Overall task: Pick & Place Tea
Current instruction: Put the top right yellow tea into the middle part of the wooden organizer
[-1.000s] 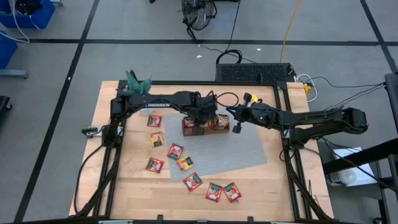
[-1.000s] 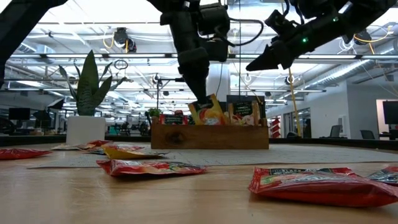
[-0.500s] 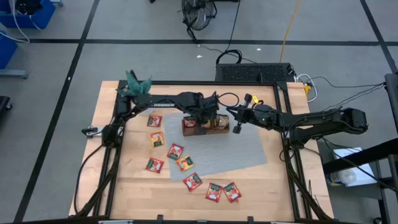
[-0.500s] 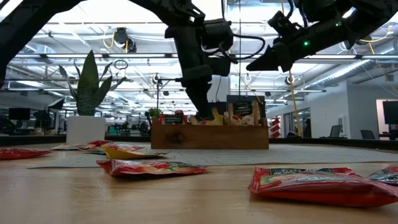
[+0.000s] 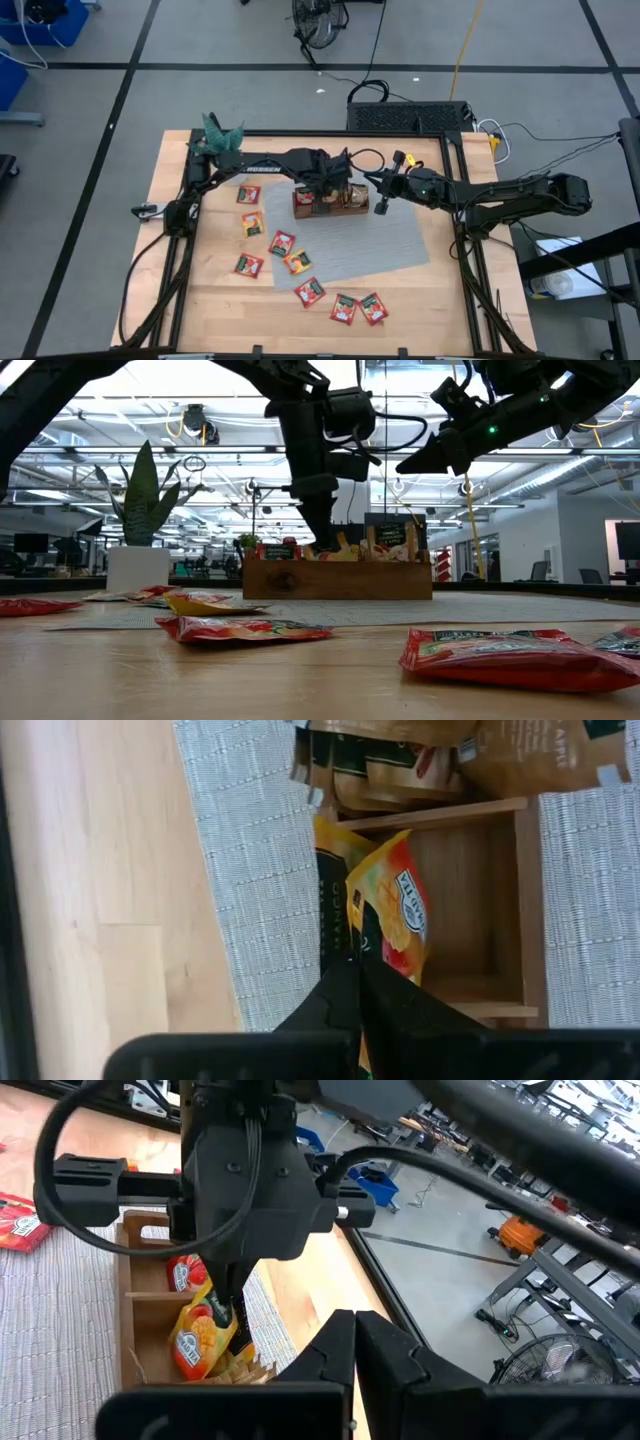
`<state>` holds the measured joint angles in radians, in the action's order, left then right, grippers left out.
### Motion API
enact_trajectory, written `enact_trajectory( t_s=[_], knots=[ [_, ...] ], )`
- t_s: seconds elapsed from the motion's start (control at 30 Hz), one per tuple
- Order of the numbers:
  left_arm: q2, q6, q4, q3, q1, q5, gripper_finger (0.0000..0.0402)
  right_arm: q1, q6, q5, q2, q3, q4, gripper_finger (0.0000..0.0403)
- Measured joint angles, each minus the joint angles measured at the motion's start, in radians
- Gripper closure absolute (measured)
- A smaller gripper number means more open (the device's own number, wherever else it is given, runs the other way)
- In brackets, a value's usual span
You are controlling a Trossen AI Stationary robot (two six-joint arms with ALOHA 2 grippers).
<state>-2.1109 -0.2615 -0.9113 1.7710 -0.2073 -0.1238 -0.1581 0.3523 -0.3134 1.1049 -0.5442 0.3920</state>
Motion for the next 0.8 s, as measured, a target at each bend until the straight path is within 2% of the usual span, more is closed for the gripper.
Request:
enact_trajectory(
  t_s=[0.3,0.57,0.67,0.8],
  knots=[
    [0.000,-0.049,0.020,0.000,0.021,-0.085,0.0397,0.000,0.000,0.000,0.000,0.000,0.000,0.0403],
    [0.000,-0.051,0.049,0.000,0.037,-0.095,0.0395,0.000,0.000,0.000,0.000,0.000,-0.001,0.0403],
    [0.000,-0.039,0.049,0.000,0.039,-0.095,0.0382,0.000,0.000,0.000,0.000,0.000,-0.002,0.0403],
    [0.000,-0.024,0.049,0.000,0.040,-0.096,0.0345,0.000,0.000,0.000,0.000,0.000,-0.002,0.0403]
  ],
)
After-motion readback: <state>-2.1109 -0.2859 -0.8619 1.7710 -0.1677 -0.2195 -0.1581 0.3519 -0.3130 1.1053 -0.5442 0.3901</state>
